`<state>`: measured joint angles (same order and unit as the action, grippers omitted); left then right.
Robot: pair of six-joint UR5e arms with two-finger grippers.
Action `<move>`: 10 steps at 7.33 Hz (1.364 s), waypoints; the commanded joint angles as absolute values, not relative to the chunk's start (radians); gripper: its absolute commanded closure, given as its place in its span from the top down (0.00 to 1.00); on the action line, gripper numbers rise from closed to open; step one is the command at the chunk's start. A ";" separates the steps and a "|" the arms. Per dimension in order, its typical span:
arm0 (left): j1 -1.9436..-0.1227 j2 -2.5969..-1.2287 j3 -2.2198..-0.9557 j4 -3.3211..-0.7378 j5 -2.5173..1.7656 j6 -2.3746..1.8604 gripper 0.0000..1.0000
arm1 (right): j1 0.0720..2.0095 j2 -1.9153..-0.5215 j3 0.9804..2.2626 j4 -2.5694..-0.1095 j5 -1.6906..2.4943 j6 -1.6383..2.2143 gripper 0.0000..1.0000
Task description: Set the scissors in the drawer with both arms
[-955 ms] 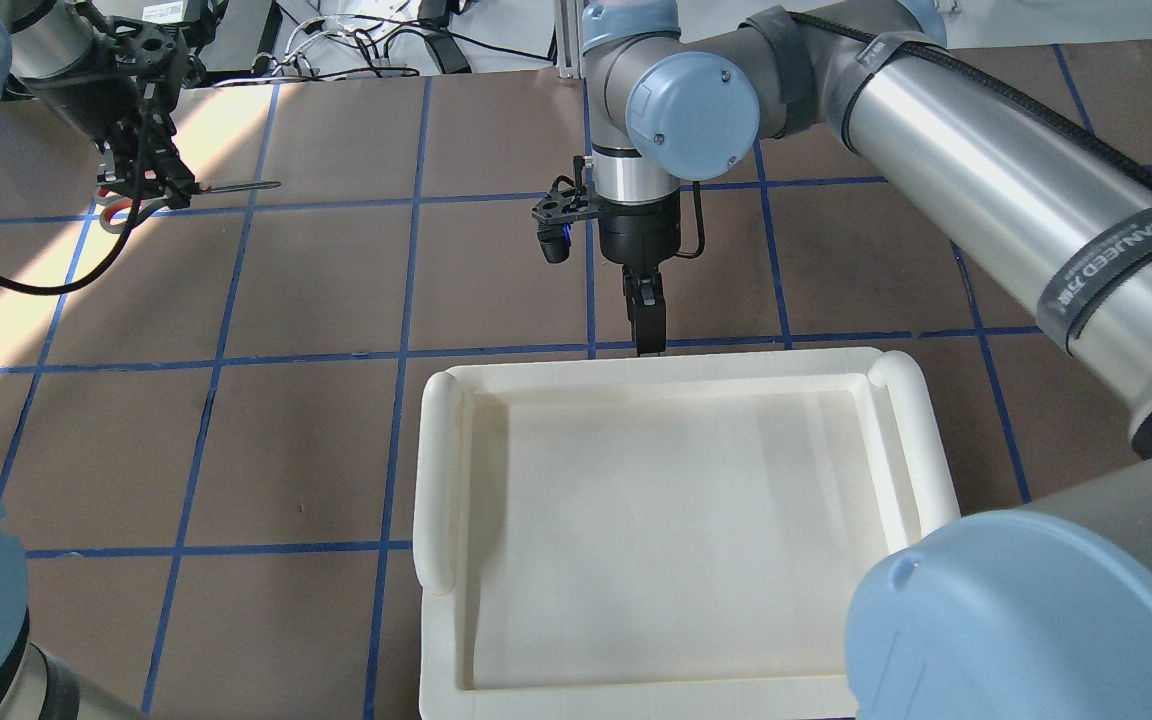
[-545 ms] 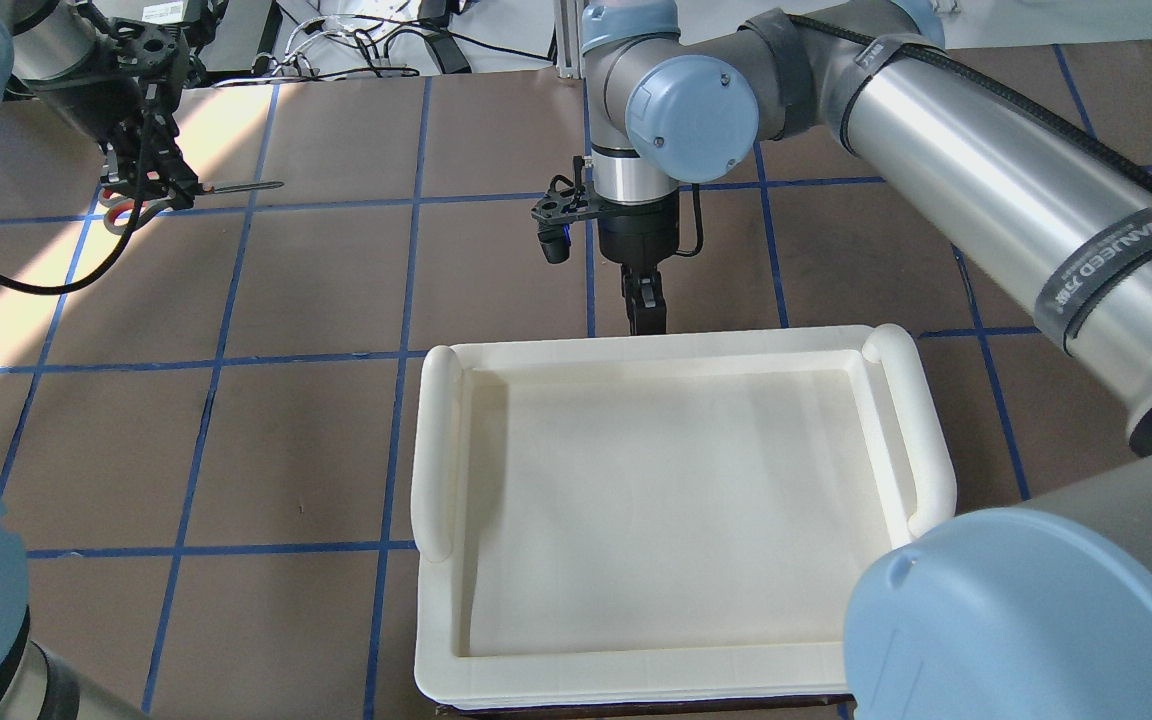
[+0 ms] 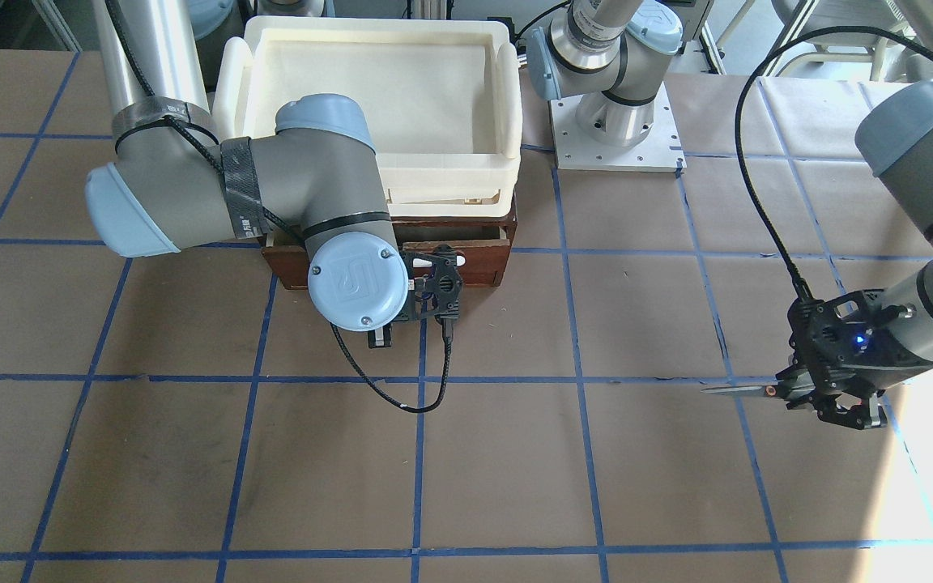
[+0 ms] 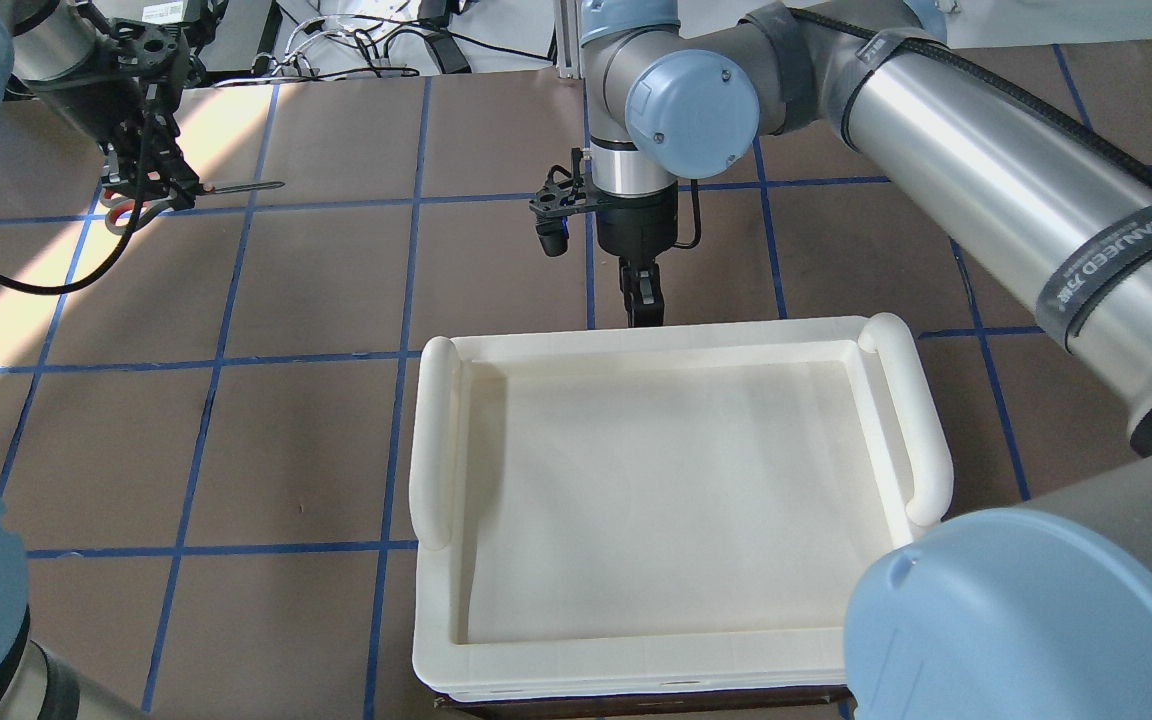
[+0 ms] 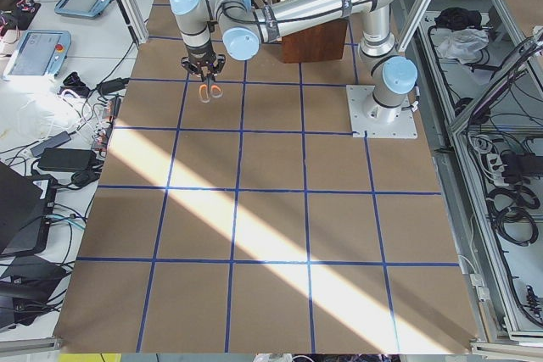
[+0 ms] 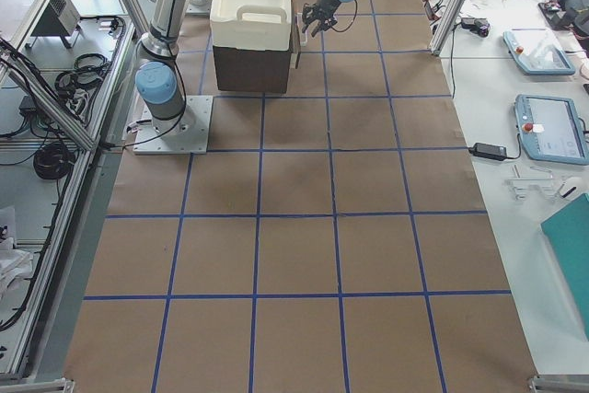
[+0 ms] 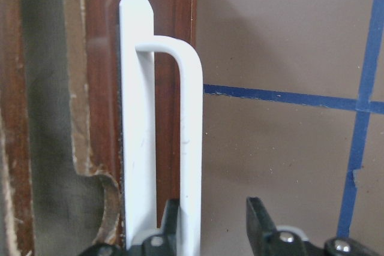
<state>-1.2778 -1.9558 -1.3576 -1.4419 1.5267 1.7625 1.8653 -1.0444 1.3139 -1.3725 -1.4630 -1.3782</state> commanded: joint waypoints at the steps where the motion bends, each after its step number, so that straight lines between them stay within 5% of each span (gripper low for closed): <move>1: -1.278 -1.956 -1.358 -1.442 1.525 1.763 0.00 | 1.865 -1.034 1.286 -1.379 -1.462 -1.385 0.47; 10: -1.281 -1.953 -1.356 -1.442 1.508 1.763 0.00 | 1.856 -1.003 1.233 -1.451 -1.465 -1.420 0.47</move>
<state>-1.2798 -1.9536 -1.3568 -1.4419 1.5080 1.7625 1.8569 -1.0119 1.2400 -1.4296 -1.4647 -1.4134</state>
